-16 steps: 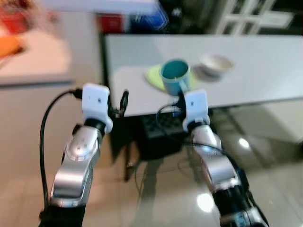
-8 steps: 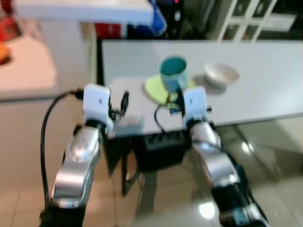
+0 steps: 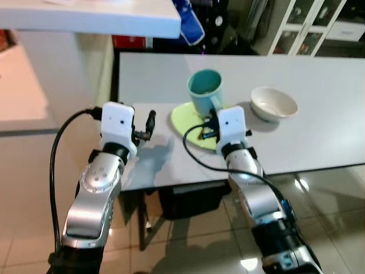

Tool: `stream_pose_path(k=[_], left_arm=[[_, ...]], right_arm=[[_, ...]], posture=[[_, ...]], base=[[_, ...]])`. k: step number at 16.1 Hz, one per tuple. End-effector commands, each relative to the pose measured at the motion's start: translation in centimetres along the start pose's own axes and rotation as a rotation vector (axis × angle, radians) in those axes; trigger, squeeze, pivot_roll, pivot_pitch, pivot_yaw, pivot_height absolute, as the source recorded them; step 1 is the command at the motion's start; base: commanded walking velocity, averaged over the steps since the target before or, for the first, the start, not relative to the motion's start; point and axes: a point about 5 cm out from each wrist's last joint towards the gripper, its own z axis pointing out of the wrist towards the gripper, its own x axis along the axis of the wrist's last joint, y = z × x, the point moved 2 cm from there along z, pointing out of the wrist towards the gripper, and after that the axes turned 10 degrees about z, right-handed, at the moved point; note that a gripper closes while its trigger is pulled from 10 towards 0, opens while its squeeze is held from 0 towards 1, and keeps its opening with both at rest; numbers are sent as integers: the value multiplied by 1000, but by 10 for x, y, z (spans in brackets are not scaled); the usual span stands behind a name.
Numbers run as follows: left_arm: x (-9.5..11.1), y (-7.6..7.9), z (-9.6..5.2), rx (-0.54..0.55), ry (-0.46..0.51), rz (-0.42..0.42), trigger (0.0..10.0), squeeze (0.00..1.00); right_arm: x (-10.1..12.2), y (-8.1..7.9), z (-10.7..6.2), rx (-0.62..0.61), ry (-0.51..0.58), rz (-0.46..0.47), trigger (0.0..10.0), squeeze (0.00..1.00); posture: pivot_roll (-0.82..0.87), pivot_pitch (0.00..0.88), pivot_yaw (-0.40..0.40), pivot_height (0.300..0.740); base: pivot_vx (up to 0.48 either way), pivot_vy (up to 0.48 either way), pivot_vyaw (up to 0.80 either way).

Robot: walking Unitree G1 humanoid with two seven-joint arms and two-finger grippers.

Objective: Setting the table

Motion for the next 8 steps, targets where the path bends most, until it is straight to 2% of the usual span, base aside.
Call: stream_pose_path(k=[1, 2, 4, 6, 7, 8], left_arm=[[5, 10, 2, -33, 13, -6, 10000, 0], [4, 11, 2, -38, 8, 9, 10000, 0], [2, 13, 2, -47, -9, 15, 10000, 0], [1, 10, 1, -33, -15, -25, 10000, 0], [1, 10, 1, -32, -12, -23, 10000, 0], [2, 9, 1, -28, -7, -18, 10000, 0]], right_arm=[[4, 14, 2, -37, 13, -4, 10000, 0], [6, 15, 5, -39, 19, 1, 10000, 0], [13, 19, 12, -55, 37, 1, 10000, 0], [14, 22, 14, -67, 41, 0, 10000, 0], [14, 22, 14, -67, 41, 0, 10000, 0], [14, 22, 15, -66, 42, 0, 10000, 0]], posture=[[222, 0, -64, 740], [222, 0, -64, 740], [222, 0, -62, 740], [226, 0, -60, 740], [226, 0, -60, 740], [228, 0, -58, 740]], base=[[307, -364, 0], [281, -386, 0], [0, -427, 0], [146, -407, 0], [311, 0, 0], [0, 0, 0]])
